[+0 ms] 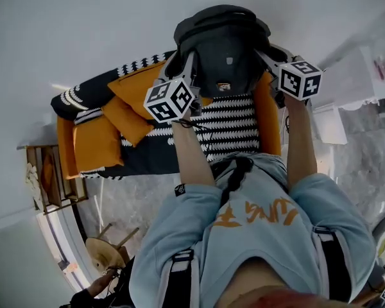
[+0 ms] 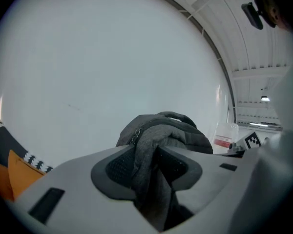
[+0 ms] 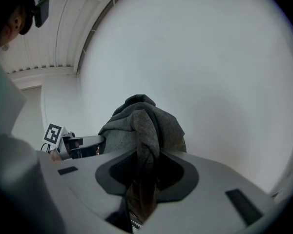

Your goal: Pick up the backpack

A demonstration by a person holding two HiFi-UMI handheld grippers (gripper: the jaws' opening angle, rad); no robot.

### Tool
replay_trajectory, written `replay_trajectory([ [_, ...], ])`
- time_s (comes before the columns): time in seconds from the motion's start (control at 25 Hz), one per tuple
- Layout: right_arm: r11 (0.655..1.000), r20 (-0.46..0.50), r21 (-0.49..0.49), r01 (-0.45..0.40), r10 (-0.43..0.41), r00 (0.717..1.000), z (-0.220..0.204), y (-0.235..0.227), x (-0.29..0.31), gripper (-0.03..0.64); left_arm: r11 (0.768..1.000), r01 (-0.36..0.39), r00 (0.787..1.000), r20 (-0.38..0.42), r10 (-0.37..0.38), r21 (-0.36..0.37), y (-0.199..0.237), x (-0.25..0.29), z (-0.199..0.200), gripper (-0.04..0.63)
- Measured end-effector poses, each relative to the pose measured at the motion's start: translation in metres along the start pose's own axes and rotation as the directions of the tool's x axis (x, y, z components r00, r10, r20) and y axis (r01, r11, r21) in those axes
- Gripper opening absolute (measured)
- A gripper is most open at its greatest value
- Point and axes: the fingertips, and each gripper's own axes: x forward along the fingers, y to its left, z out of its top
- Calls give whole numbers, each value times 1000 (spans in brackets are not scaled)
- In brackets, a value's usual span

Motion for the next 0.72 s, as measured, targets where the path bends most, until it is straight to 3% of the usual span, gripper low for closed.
replay_trajectory([
  [0.32,990,138,-132,46,-27,990,72,14,-17,109,996,58,990,126,-67,73,-26,1,70,152],
  [0.52,981,211,-174,90,-53,976,97,15,-25,107,983,117,979,150,-138,141,-39,4,91,143],
  [0.72,981,236,-168,97,-56,970,101,14,-28,106,976,139,975,148,-165,170,-44,4,94,137],
])
